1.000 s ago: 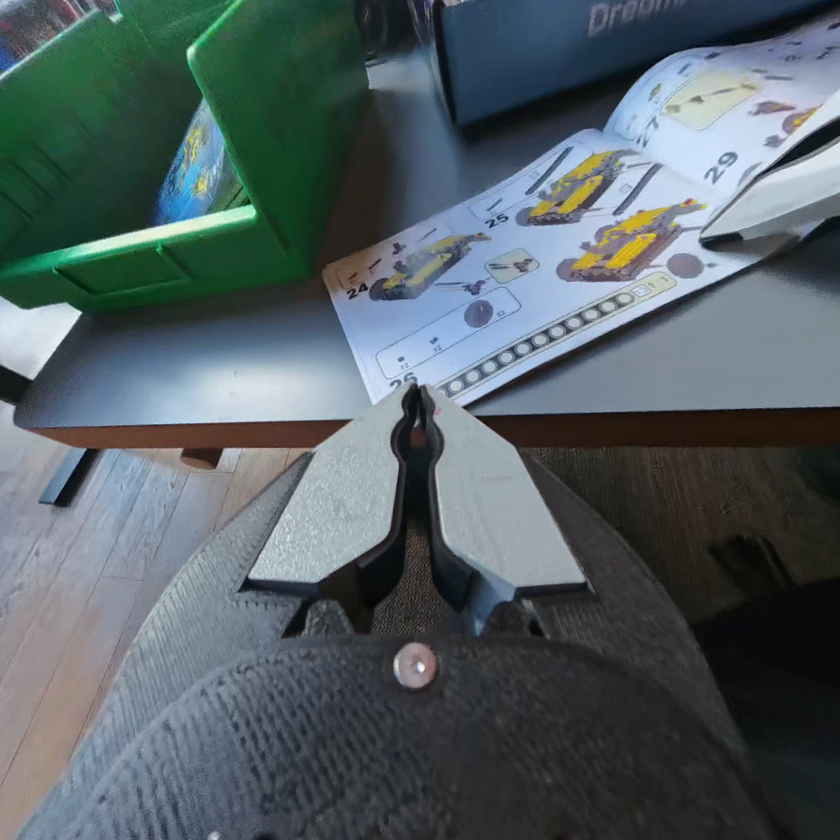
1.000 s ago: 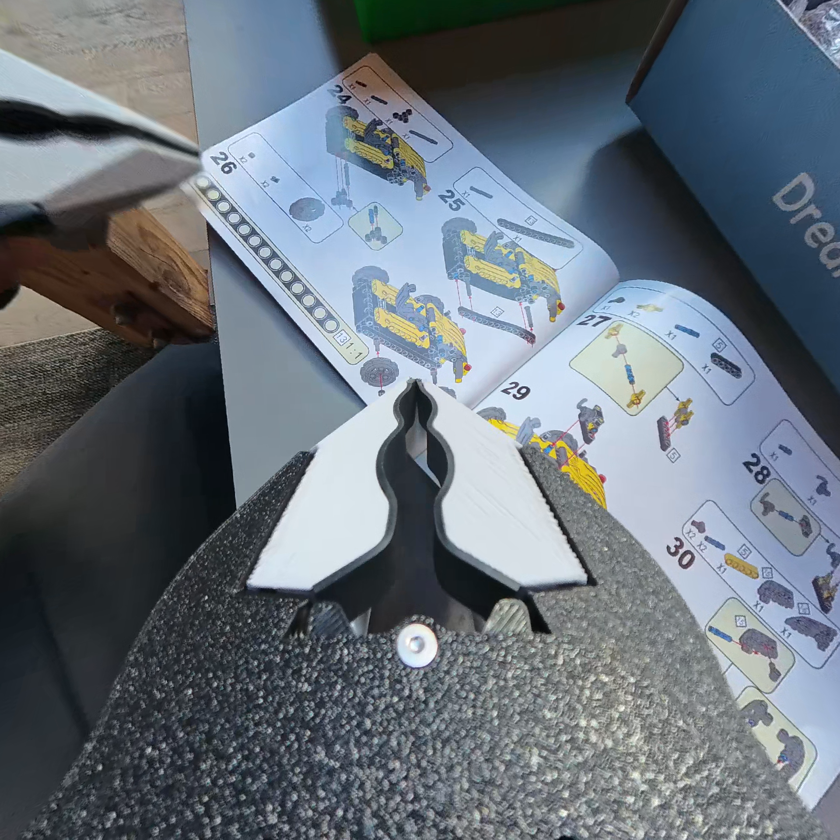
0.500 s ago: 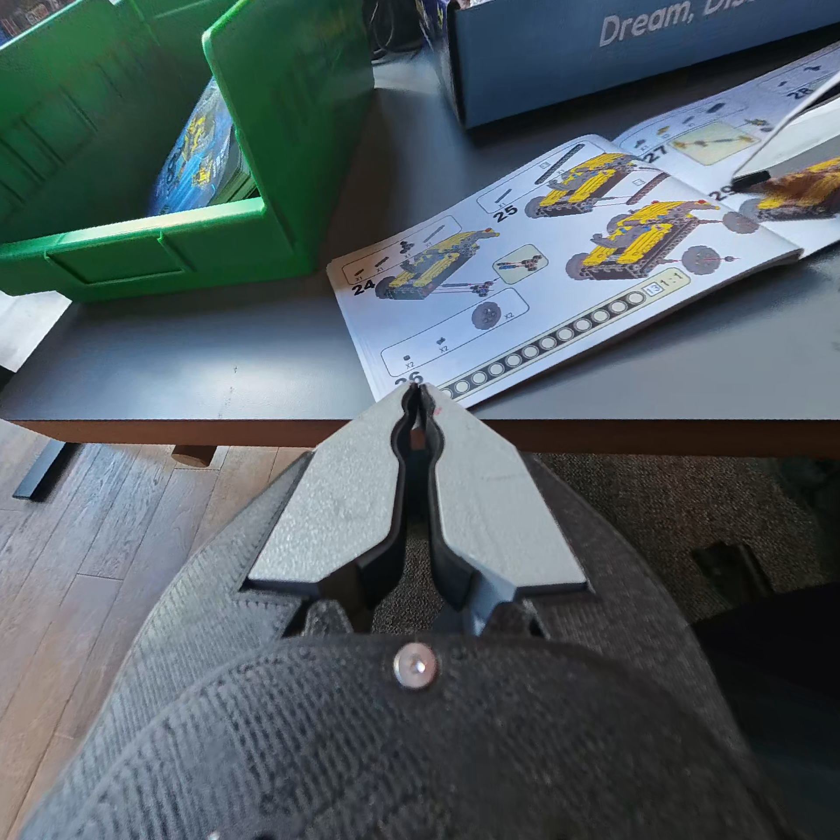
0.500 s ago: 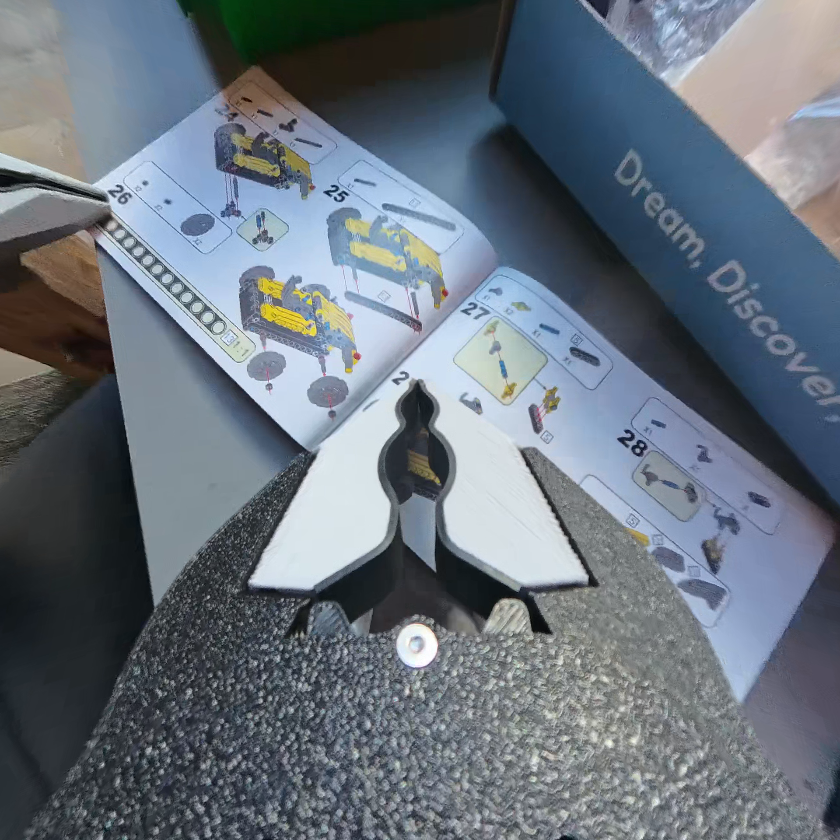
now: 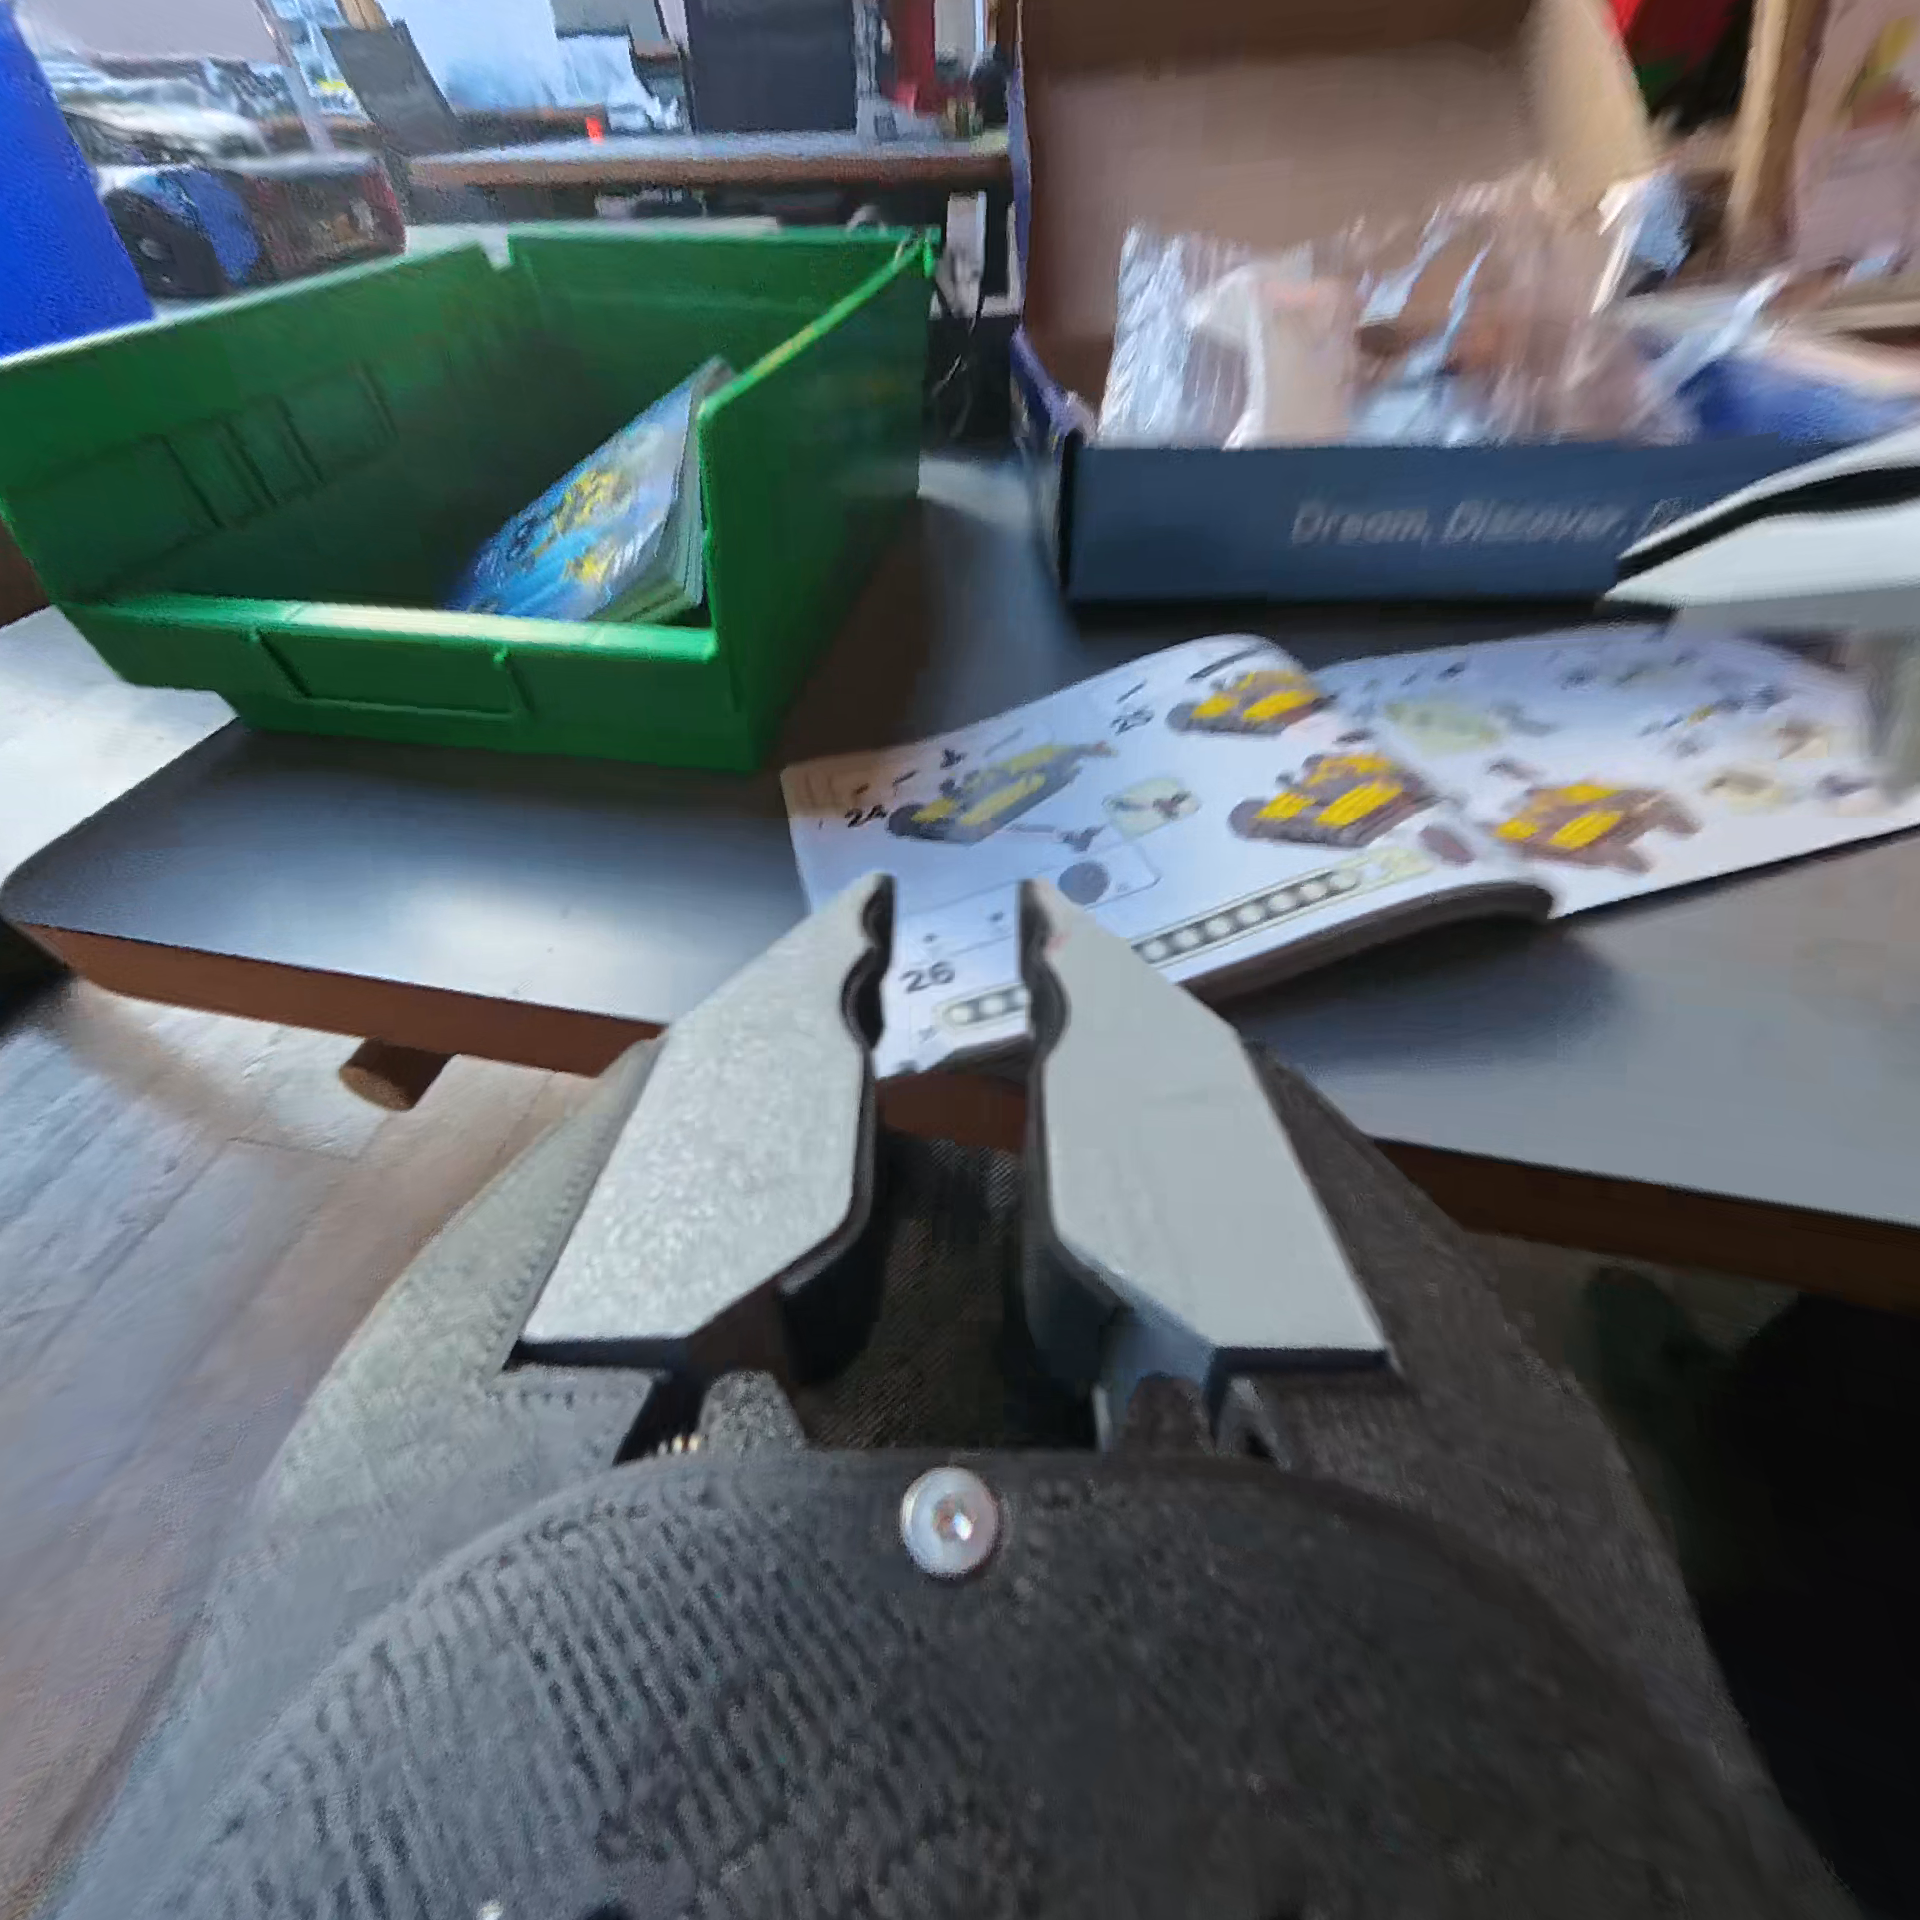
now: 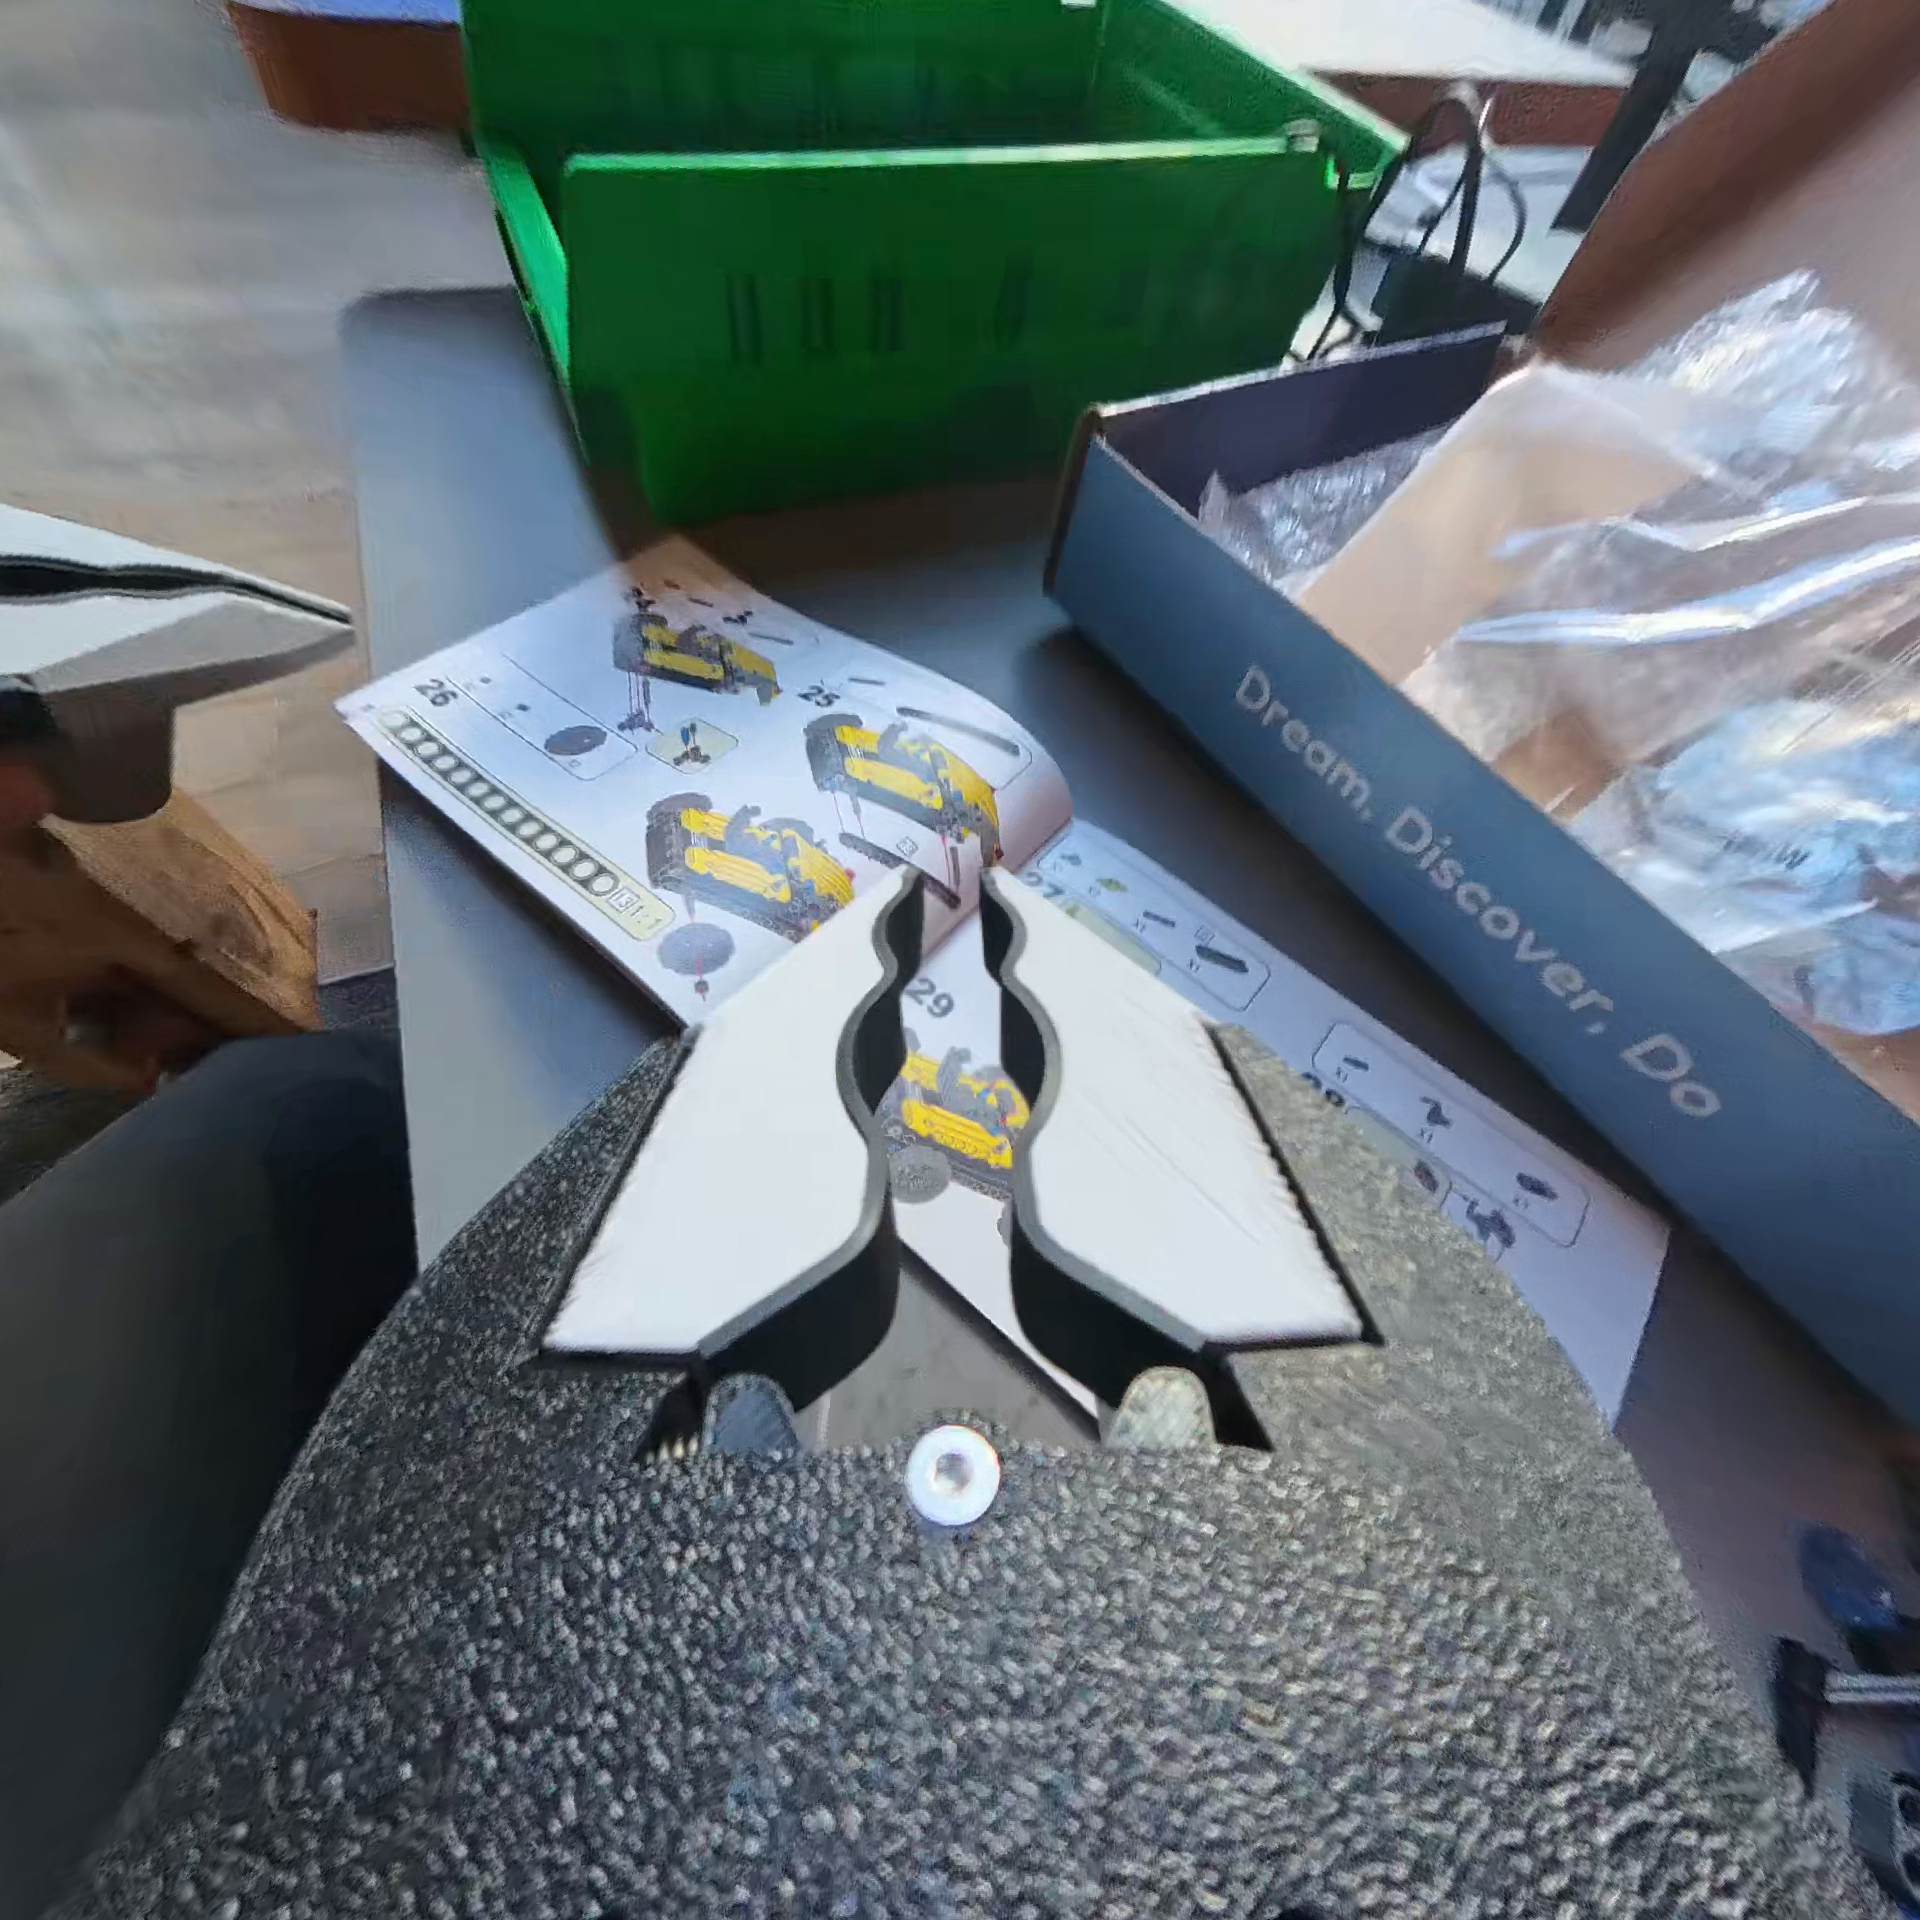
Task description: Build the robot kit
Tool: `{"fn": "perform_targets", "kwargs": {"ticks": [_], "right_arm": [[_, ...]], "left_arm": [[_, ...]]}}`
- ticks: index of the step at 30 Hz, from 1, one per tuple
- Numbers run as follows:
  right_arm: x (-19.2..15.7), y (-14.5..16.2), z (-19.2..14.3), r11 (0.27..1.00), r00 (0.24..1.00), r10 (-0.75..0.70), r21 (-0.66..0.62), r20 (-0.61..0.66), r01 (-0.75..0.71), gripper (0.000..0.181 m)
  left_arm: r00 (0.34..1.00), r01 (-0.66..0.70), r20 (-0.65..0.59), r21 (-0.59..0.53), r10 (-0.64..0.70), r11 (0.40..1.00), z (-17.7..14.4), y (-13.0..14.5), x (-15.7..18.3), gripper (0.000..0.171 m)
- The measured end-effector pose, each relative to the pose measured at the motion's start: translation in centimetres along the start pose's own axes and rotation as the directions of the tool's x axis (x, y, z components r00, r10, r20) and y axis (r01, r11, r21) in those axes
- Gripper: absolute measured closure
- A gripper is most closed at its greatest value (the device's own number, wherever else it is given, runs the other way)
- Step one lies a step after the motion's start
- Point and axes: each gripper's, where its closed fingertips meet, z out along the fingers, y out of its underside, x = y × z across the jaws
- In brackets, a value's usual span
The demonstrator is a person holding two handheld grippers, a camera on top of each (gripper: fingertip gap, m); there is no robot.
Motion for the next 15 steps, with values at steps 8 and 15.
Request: {"fn": "perform_targets", "kwargs": {"ticks": [8, 15], "right_arm": [[-1.3, -3.0, -3.8, 0.935, 0.993, 0.002, 0.351, 0.121, -0.044, 0.179], [-2.2, -2.7, -3.0, 0.948, 0.986, 0.009, 0.313, 0.165, -0.061, 0.178]], "left_arm": [[0.955, -0.034, -0.283, 0.186, 0.087, 0.982, -3.8, -1.7, 12.2, 0.160], [0.855, -0.029, -0.512, 0.115, 0.084, 0.993, -3.6, 0.2, 16.7, 0.164]]}}
